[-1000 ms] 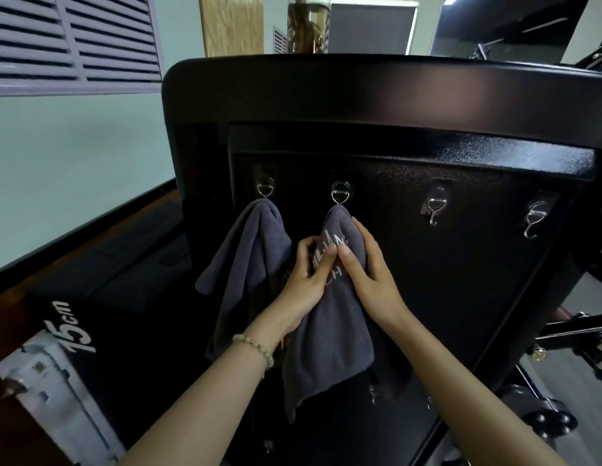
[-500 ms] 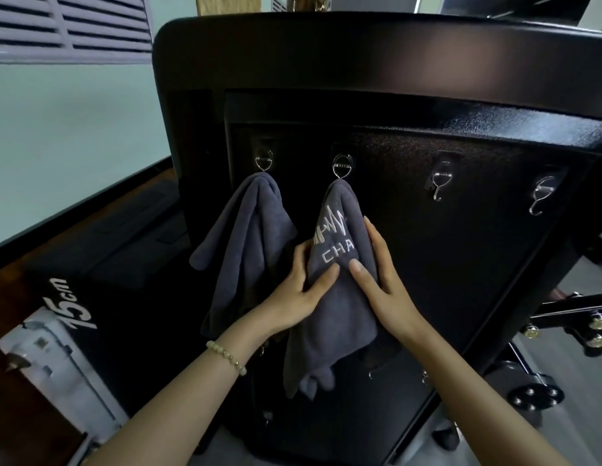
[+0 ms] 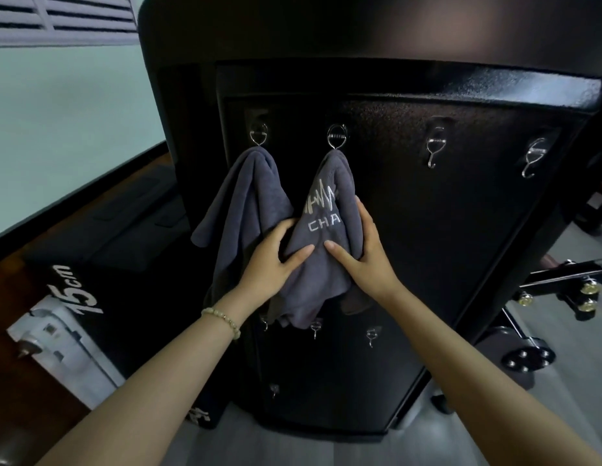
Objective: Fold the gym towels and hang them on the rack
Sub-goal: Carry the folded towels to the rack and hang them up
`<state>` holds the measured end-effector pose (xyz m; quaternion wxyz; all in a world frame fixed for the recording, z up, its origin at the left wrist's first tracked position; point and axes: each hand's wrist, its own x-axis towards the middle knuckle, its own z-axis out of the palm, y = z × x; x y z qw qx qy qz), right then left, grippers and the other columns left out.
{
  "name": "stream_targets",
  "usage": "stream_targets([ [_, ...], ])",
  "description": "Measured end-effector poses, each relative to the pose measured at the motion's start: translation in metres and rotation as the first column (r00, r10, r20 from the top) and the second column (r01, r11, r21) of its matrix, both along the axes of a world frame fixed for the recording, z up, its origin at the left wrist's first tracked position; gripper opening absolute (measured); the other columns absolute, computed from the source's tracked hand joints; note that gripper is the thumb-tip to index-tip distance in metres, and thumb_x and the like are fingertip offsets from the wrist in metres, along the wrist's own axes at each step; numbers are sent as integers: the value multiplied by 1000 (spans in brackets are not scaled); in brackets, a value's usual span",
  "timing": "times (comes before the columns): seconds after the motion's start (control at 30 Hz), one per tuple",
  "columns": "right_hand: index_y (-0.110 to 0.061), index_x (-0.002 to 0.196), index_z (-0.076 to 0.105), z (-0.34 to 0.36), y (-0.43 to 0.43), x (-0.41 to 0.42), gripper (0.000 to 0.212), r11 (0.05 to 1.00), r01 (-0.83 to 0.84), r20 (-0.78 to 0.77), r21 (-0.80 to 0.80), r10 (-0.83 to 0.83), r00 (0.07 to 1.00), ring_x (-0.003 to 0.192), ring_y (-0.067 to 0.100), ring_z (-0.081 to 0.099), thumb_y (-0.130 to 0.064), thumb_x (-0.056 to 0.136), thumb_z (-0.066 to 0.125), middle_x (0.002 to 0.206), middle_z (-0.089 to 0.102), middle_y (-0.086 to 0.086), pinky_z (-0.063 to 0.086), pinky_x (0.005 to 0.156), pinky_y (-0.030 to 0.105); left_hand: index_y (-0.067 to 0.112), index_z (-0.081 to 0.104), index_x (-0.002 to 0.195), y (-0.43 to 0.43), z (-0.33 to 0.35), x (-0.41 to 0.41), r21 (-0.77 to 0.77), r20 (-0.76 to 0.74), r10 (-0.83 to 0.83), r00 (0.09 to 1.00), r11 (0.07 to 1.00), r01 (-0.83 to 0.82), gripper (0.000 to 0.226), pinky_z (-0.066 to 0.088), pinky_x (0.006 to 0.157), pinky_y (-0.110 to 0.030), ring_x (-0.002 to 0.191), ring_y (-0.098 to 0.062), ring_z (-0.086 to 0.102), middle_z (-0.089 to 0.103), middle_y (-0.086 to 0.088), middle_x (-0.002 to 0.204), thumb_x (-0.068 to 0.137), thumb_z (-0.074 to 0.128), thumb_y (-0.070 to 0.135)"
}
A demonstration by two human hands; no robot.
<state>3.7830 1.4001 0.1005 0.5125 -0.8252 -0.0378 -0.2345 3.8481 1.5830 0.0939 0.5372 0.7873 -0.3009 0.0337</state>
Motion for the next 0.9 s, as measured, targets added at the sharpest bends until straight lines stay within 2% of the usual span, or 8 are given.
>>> stream_targets([
  [0.07,-36,150,16,0,-4,-7,87,1000,20,-34,1,-20,999,138,2,30,-49,82,68,151,29,-17,35,113,39,27,47,132,8,5,-4,1,54,28,998,1000,-28,50,50,96,-34,115,-6,55,55,9,128,87,62,42],
  [0.2,-38,149,15,-1,-12,-39,80,990,118,-100,-77,-126,987,135,1,33,-54,85,60,152,27,-12,37,111,35,19,51,129,31,16,-25,74,348,119,930,985,-153,43,43,87,-18,112,-8,53,54,4,123,92,56,38],
  [0.3,-38,149,16,-10,-24,-75,73,941,229,-131,-249,-267,955,130,0,32,-48,89,57,151,27,-10,35,105,27,15,54,127,38,5,-45,203,561,19,828,966,-160,45,39,94,-25,114,-13,51,57,1,124,92,51,42],
  [0.4,-34,149,23,-29,-41,-123,68,855,287,-166,-432,-388,907,136,12,35,-51,90,52,152,28,-8,37,107,34,15,56,129,21,-13,-65,327,684,-170,709,941,-90,48,38,104,-35,122,-19,50,57,-2,130,90,50,43],
  [0.47,-29,148,30,-42,-54,-159,67,784,289,-190,-549,-454,871,137,18,36,-56,90,48,153,30,-4,34,111,36,18,51,135,-4,-19,-85,427,649,-285,705,904,-28,53,31,111,-39,130,-21,44,52,-3,137,90,46,46],
  [0.6,-27,148,30,-69,-92,-241,89,659,308,-234,-686,-601,764,138,23,36,-83,79,20,152,35,0,30,113,40,25,25,150,-63,-44,-137,636,481,-461,745,769,65,67,11,119,-37,143,-20,24,33,-2,153,91,29,59],
  [0.73,-29,149,25,-94,-126,-341,69,588,344,-291,-732,-727,622,141,19,28,-58,91,45,154,31,-3,20,114,34,27,14,152,-128,-81,-195,763,355,-577,735,633,128,68,3,119,-36,146,-17,12,22,1,157,94,28,60],
  [0.9,-26,149,26,-125,-168,-497,68,538,390,-396,-747,-832,389,142,19,26,-58,92,44,156,27,-2,17,115,35,23,22,150,-213,-115,-305,845,260,-727,635,489,214,65,13,118,-36,141,-16,26,34,1,151,96,33,57],
])
